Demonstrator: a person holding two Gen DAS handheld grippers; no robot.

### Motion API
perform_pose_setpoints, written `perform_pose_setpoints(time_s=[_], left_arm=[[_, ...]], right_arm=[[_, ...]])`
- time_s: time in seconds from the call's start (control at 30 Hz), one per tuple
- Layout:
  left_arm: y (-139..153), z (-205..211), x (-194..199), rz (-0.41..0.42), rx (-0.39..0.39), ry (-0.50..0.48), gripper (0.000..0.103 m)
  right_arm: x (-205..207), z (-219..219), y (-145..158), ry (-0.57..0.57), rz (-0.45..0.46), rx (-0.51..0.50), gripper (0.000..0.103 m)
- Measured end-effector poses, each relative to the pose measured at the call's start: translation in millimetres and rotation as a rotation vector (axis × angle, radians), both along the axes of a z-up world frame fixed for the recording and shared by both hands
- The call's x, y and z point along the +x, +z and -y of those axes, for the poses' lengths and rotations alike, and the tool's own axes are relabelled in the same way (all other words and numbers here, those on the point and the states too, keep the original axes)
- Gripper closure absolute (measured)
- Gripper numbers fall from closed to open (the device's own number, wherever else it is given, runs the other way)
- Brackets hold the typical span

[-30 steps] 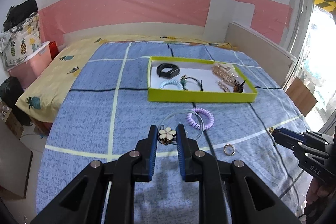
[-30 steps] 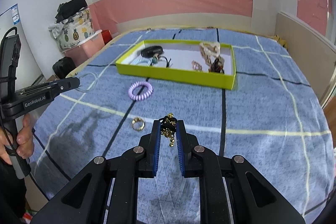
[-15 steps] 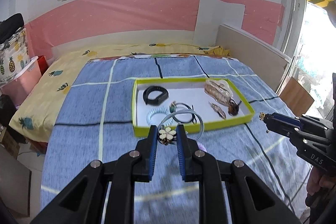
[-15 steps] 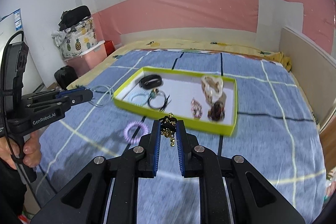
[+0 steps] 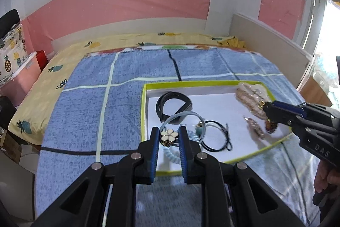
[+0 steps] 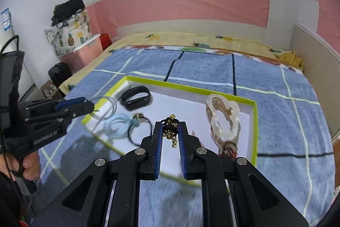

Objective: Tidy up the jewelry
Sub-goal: 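Carry both items into the box and open both tools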

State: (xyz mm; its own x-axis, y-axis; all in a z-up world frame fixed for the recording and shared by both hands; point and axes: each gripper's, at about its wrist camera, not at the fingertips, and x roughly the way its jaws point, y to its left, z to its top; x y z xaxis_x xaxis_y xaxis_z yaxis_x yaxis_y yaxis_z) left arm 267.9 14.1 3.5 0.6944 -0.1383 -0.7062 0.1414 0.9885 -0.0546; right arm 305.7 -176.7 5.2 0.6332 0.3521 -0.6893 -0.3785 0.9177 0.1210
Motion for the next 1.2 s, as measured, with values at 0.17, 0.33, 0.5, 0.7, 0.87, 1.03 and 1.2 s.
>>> perform_pose_setpoints(time_s=[0.17,0.33,0.5,0.7,0.87,1.03,1.2], left_arm=[[-14,-1,15,-0.028,0.014,0.007,0.084],[-26,-3,21,-0.053,0.02,0.007,0.084],[-27,-3,23,-0.054,0.028,-0.001,0.084],[-28,-2,24,-0.05,0.029,-0.004,0.083],[-27,-1,24,-0.051,0.027,-0.009,0.081],[-24,-3,20,-0.036,0.024,-0.001,0.077],[-19,-5,11,-0.027,0.016,-0.004,0.075]], right_arm=[[30,-6,-22,-0.021,-0.05,-0.017,0.088],[42,-8,-35,-0.032,-0.076,-0.032,0.088],[49,-12,-43,-0.041,-0.099,-0.045,0.088],[48,-15,-44,-0.025,-0.106,-0.055,0.085],[41,-17,-37,-0.015,-0.086,-0.057,0.072],[31,-18,-29,0.001,-0.066,-0.047,0.071],[17,-13,-21,0.003,-0.051,-0.037,0.071]])
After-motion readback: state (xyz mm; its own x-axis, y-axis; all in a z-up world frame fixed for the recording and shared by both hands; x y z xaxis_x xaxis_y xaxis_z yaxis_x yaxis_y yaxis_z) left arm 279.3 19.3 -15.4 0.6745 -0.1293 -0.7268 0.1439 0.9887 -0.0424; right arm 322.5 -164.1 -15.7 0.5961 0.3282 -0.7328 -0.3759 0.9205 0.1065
